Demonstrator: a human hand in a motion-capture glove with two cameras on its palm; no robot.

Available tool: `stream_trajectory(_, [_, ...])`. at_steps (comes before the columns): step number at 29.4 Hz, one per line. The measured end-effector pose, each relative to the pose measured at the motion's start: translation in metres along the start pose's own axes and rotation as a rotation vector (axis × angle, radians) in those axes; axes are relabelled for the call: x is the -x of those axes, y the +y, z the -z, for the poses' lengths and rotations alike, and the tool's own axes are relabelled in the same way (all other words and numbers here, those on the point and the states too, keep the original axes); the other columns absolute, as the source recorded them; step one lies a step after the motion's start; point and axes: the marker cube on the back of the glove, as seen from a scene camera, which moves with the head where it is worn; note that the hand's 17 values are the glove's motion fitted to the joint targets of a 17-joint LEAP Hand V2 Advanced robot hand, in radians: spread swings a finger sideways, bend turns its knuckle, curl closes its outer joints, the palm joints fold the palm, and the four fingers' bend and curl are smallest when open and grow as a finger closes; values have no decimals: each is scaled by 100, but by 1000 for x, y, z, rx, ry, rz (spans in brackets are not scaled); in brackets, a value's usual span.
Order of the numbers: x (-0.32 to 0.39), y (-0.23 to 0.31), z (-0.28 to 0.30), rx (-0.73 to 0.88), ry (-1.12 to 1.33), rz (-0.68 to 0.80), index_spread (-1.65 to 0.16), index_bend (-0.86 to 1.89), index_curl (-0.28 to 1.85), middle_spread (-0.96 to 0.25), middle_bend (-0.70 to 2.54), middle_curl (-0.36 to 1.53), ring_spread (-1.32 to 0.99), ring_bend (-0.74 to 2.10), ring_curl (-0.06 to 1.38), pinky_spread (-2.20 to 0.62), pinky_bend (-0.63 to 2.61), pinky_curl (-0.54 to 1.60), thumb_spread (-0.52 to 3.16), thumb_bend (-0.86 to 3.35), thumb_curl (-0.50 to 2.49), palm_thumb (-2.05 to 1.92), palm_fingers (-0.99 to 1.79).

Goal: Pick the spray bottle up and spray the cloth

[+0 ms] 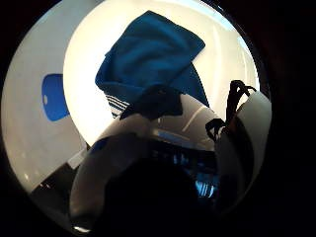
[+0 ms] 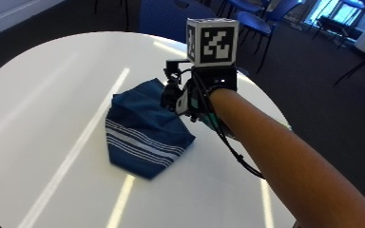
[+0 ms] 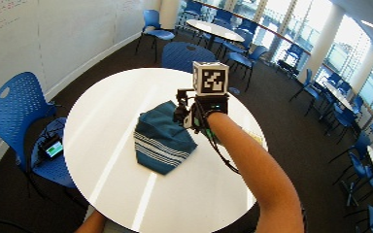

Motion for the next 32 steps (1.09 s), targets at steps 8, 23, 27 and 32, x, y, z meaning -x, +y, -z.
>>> stream_trajectory(8, [6, -9, -17, 19, 63, -5, -25, 51, 58, -22, 65, 51, -23, 60, 45, -27, 39, 39, 33, -3, 80, 86, 140])
stream_trajectory(23, [7, -12, -29, 66, 114, -8, -25, 51, 58, -22, 64, 51, -23, 60, 45, -27, 40, 39, 33, -3, 81, 86, 139])
stream_trajectory(27, [6, -15, -31, 65, 124, -20, -25, 51, 58, -22, 64, 51, -23, 60, 45, -27, 40, 39, 34, -3, 81, 86, 139])
stream_trajectory(32, [6, -14, -31, 78, 118, -12, -25, 51, 58, -22, 64, 51, -23, 60, 45, -27, 40, 39, 34, -3, 81, 86, 139])
